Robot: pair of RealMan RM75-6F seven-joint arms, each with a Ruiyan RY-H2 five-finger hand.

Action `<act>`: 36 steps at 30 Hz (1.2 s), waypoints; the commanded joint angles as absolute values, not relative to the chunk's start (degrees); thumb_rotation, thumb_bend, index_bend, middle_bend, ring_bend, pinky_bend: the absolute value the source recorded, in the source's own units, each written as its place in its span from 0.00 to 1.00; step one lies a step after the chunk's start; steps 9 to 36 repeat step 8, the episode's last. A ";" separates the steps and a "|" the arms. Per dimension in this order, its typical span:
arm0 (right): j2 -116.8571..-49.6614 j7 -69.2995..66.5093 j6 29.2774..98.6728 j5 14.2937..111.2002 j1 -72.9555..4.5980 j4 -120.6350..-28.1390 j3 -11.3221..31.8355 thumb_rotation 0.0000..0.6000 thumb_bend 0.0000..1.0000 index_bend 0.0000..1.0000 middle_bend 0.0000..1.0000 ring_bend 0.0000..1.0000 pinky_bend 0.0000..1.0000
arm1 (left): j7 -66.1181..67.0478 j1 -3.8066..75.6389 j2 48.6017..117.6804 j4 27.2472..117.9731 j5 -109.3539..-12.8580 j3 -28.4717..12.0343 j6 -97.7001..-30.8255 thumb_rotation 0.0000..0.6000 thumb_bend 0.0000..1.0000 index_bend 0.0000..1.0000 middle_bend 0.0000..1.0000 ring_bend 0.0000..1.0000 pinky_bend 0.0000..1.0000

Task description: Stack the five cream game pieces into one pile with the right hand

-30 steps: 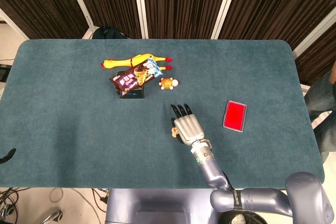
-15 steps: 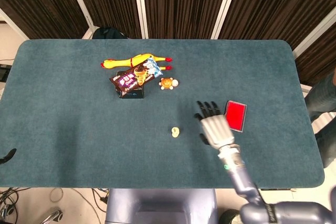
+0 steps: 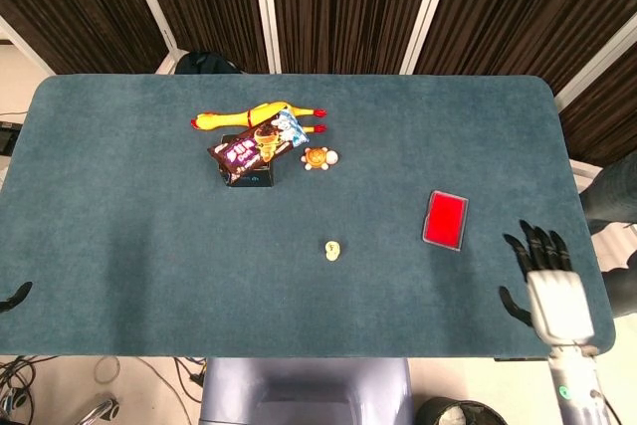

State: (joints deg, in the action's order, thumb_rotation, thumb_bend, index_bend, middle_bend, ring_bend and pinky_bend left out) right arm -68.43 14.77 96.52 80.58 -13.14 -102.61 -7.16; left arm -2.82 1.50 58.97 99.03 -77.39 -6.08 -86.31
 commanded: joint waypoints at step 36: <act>-68.80 12.86 98.94 81.76 -8.27 -97.81 -5.29 1.00 0.37 0.13 0.00 0.00 0.00 | -2.51 1.55 59.03 98.83 -77.50 -6.08 -86.38 1.00 0.17 0.15 0.00 0.00 0.07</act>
